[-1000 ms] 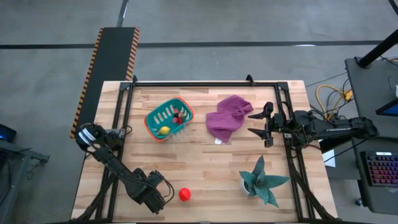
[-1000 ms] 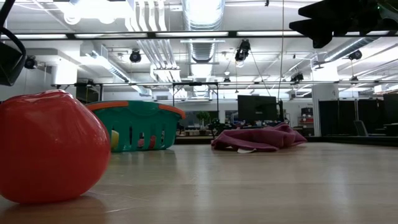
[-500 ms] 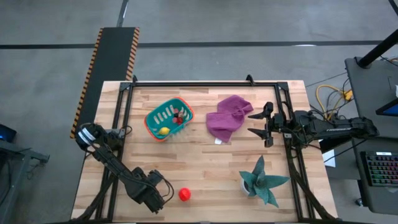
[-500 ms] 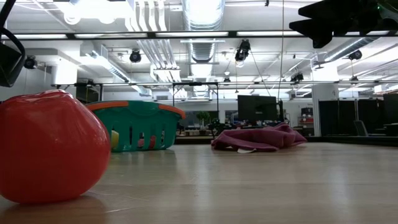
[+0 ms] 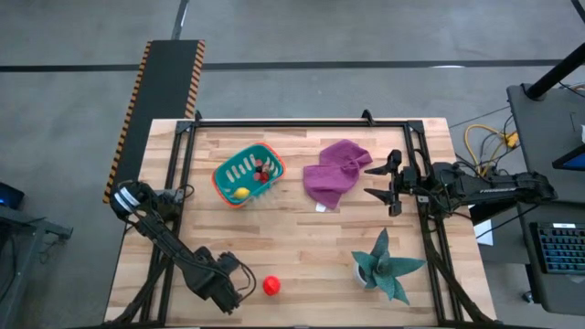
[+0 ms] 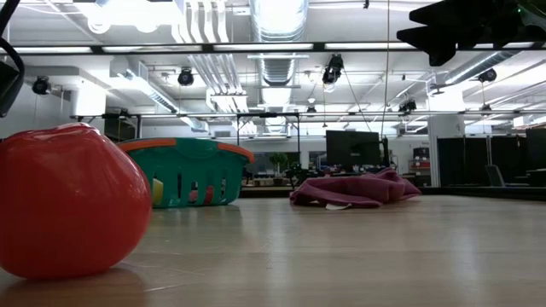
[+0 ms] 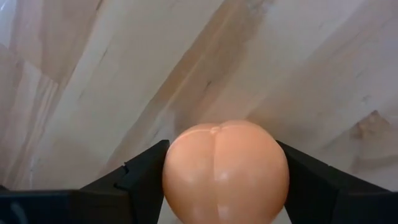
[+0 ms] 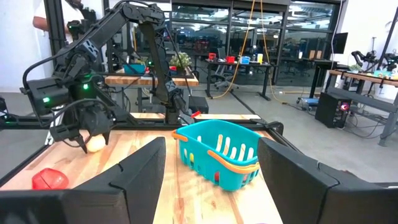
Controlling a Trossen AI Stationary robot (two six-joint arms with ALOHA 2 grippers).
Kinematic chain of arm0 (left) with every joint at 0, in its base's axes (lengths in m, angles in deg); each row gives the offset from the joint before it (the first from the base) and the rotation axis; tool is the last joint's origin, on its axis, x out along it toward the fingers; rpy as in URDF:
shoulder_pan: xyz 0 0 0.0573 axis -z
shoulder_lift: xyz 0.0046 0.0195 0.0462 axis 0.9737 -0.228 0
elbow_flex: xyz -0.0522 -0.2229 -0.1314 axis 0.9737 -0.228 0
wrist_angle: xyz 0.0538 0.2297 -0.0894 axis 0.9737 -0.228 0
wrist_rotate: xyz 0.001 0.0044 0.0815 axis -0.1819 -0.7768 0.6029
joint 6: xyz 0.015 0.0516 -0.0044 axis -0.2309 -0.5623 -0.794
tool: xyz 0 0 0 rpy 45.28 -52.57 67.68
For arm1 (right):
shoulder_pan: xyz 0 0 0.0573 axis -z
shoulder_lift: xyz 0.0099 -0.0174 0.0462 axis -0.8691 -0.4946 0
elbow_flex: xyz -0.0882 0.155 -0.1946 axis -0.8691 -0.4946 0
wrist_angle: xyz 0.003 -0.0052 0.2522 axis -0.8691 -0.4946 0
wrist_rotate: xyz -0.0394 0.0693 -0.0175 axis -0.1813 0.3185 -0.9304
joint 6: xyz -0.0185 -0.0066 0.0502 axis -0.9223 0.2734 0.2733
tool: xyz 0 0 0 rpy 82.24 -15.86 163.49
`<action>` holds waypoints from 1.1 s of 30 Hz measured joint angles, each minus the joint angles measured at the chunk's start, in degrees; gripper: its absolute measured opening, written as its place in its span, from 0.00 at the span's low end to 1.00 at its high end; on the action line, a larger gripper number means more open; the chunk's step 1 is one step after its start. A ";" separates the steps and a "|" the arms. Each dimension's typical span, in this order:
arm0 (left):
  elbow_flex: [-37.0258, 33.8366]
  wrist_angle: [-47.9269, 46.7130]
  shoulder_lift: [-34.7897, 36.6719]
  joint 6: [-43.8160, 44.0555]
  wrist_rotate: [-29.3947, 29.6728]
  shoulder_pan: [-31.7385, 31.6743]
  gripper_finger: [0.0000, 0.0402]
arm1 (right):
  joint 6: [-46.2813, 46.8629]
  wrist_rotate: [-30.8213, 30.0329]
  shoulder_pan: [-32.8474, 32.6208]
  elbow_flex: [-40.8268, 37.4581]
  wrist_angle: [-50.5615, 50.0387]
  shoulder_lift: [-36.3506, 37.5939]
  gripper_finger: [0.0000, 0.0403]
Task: Pick and placing Produce into tupperware
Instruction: Put the orange peach into the blue basket
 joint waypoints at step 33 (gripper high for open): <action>1.01 12.86 12.59 -24.09 30.18 -5.56 0.60 | 0.51 0.02 0.01 0.00 0.02 0.00 0.61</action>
